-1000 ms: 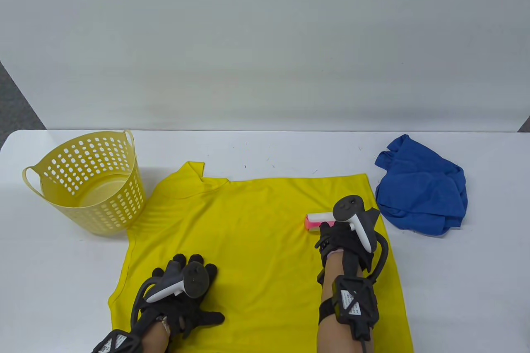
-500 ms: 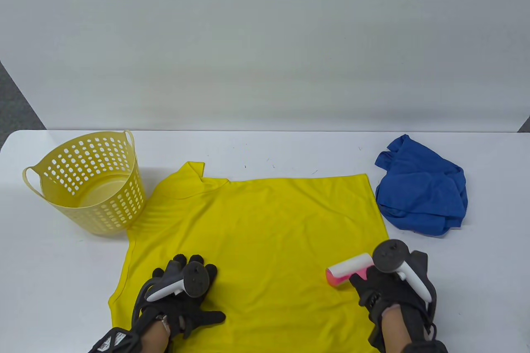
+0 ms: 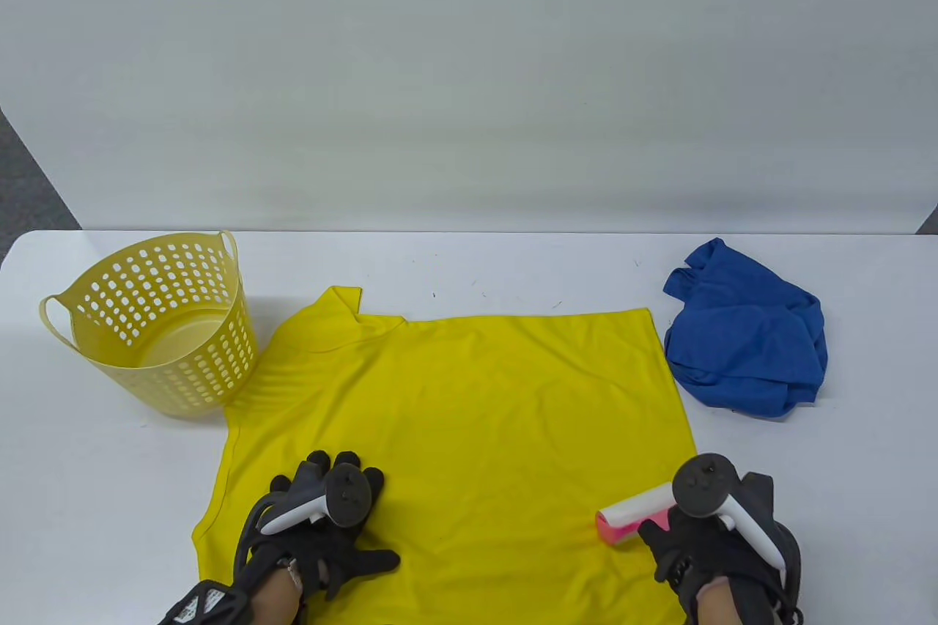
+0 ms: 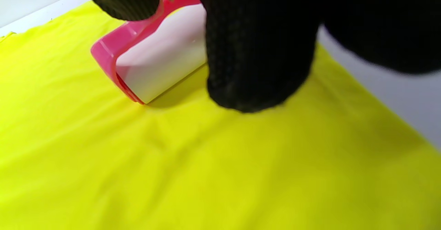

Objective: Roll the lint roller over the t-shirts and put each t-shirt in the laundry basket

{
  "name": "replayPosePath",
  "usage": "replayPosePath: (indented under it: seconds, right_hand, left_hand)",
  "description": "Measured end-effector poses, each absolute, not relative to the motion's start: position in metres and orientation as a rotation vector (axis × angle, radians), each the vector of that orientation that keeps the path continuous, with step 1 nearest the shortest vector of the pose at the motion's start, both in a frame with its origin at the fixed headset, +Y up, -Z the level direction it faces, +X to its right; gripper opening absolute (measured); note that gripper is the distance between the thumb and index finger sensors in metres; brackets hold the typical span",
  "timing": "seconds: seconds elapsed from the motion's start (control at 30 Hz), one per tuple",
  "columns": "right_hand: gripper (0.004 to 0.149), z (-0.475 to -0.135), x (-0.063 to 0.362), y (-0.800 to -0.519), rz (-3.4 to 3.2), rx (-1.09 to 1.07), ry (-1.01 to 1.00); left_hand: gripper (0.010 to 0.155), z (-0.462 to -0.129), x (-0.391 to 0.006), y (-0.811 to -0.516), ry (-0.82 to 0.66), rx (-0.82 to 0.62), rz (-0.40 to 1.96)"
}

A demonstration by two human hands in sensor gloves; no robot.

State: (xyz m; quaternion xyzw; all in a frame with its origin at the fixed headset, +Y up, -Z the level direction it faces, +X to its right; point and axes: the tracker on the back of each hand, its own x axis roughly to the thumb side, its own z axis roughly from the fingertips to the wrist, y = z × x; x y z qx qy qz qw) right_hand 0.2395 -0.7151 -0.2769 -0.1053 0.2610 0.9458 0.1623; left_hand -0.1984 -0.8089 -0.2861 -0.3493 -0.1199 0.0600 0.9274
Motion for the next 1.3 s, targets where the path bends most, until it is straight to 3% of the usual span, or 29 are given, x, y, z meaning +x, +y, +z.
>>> replayPosePath:
  seconds: [0.3,0.5,0.6,0.77,1.07,1.3]
  right_hand:
    - [0.066,-0.375,0.190,-0.719,2.683,-0.439,0.696]
    - [0.066,-0.397,0.181,-0.729,2.617,-0.507,0.641]
    - [0.067,-0.386,0.187,-0.741,2.497,-0.502,0.605]
    - [0.067,-0.355,0.201,-0.731,2.589,-0.422,0.699]
    - [0.067,-0.256,0.239,-0.721,2.681,-0.320,0.835]
    - [0.063,-0.246,0.254,-0.725,2.604,-0.306,0.730]
  left_hand:
    - [0.108,-0.287,-0.198,-0.809,-0.251,-0.718,0.124]
    - [0.108,-0.287,-0.198,-0.809,-0.252,-0.725,0.126]
    - [0.108,-0.287,-0.198,-0.809,-0.252,-0.724,0.127]
    - [0.108,-0.287,-0.198,-0.809,-0.250,-0.725,0.129]
    - [0.108,-0.287,-0.198,-0.809,-0.245,-0.718,0.122]
    - [0.107,-0.287,-0.197,-0.808,-0.239,-0.716,0.116]
